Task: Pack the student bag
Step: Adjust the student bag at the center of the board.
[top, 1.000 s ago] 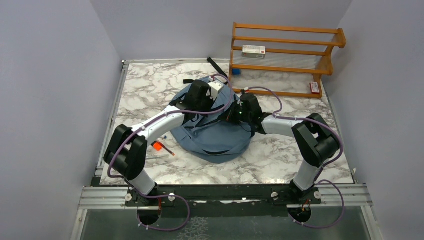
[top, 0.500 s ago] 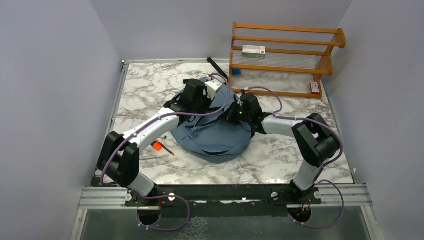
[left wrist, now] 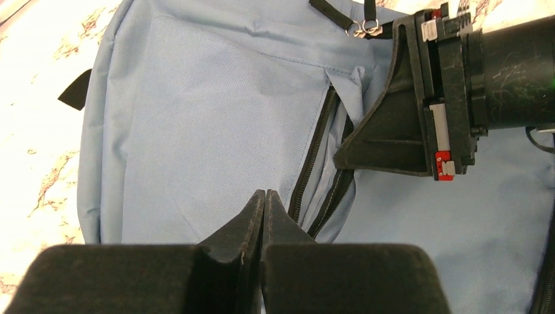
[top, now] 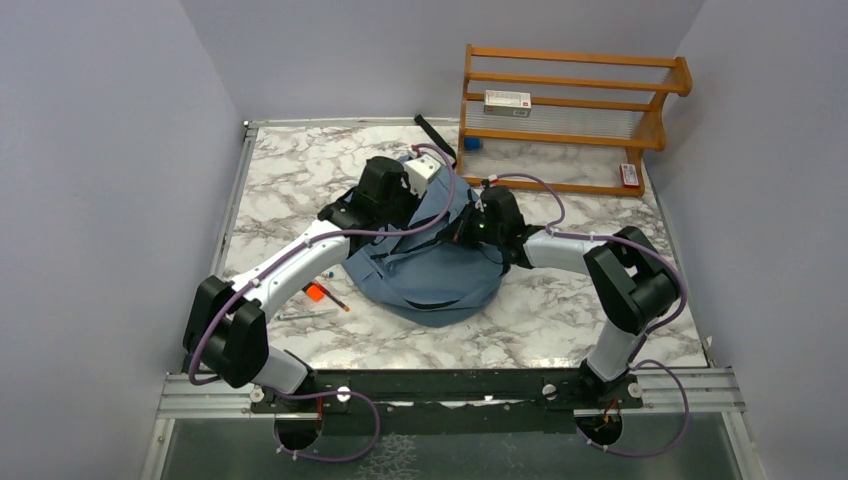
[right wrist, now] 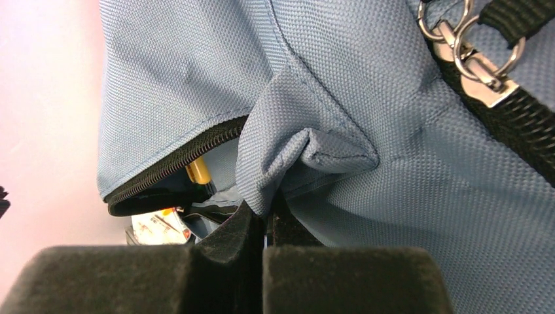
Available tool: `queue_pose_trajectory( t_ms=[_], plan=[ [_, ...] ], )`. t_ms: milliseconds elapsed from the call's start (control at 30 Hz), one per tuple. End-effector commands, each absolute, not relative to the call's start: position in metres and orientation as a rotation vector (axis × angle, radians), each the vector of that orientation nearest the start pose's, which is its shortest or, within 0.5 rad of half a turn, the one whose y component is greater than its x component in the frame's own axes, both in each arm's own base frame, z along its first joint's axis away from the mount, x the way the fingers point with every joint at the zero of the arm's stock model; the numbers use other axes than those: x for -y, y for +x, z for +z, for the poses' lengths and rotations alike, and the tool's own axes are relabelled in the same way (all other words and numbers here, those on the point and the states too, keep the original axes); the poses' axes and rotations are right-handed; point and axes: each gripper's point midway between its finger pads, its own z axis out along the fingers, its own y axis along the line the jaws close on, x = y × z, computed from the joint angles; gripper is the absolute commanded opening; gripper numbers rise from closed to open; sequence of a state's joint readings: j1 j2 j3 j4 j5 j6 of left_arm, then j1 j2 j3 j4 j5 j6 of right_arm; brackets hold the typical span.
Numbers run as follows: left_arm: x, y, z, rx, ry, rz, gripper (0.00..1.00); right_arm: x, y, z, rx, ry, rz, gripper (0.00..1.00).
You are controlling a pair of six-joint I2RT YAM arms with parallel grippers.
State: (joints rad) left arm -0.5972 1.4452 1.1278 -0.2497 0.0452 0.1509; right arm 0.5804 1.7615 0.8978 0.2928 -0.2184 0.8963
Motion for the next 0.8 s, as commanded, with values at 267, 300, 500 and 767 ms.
queue_pose_trajectory(
  t_ms=[267,300,500,767],
  plan=[
    [0.228,0.334,0.191,-1.997,0.738,-0.324,0.6,-0.3,0.33,0.06,-2.395,0.153,0.995,0.03],
    [0.228,0.332,0.189,-2.002,0.734,-0.332,0.64,-0.3,0.331,0.061,-2.391,0.146,0.992,0.03],
    [0.229,0.336,0.167,-2.053,0.767,-0.294,0.83,-0.303,0.332,0.064,-2.382,0.111,1.001,0.03],
    [0.226,0.353,0.145,-2.054,0.87,-0.057,0.89,-0.306,0.328,0.062,-2.383,0.1,1.037,0.04]
  ],
)
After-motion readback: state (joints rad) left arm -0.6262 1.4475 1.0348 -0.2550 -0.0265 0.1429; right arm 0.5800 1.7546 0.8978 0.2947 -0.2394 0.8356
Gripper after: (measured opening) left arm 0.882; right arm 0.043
